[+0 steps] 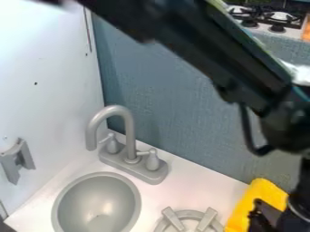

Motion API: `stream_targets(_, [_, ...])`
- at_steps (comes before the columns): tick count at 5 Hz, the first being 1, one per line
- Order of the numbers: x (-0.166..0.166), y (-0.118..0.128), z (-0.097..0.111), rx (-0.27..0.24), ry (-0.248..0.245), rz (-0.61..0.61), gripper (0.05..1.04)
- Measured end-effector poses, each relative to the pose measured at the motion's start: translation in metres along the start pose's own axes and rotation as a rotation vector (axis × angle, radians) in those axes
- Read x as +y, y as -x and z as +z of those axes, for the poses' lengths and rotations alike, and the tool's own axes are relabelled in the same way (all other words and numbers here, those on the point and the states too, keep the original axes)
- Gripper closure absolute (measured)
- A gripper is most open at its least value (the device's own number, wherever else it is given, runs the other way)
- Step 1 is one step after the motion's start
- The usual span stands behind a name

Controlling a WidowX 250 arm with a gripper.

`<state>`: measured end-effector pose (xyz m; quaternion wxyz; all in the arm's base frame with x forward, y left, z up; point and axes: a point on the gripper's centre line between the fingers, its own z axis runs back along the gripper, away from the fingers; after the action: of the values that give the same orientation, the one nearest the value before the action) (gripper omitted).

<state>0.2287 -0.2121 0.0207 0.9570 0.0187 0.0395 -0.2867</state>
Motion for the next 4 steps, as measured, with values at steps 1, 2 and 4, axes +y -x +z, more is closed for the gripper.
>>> stream_targets(1, [0.011, 0.044, 0.002, 0.031, -0.025, 0.042, 0.083])
stream_targets(2, [0.011, 0.064, 0.003, 0.059, 0.001, -0.104, 0.083])
stream_targets(4, [0.011, 0.064, 0.003, 0.056, 0.001, -0.109, 0.083])
